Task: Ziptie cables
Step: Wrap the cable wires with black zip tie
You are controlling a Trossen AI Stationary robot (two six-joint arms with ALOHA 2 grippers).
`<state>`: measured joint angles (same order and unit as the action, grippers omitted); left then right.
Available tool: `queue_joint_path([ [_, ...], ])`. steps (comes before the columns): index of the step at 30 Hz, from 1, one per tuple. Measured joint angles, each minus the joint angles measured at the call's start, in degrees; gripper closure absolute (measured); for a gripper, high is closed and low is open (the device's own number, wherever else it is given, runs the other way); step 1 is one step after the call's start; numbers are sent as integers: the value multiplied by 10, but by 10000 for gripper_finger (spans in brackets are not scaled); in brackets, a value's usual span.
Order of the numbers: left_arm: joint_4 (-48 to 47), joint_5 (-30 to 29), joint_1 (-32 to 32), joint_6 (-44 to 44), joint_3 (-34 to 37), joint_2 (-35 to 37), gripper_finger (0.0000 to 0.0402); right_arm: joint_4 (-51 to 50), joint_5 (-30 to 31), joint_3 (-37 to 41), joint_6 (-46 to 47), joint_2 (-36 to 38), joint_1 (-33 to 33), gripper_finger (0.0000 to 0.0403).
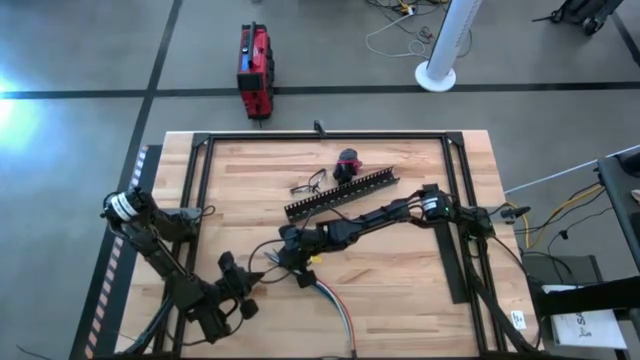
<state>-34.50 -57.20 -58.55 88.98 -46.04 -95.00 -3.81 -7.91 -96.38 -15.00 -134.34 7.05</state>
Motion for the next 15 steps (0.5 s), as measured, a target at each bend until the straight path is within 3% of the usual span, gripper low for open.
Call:
queue_joint_path([
  [8,5,-34,-8,16,0,-1,401,-2,2,0,0,0,-3,390],
  [15,31,-50,-1,-20,0,-5,398,-2,4,0,15,1,-3,384],
])
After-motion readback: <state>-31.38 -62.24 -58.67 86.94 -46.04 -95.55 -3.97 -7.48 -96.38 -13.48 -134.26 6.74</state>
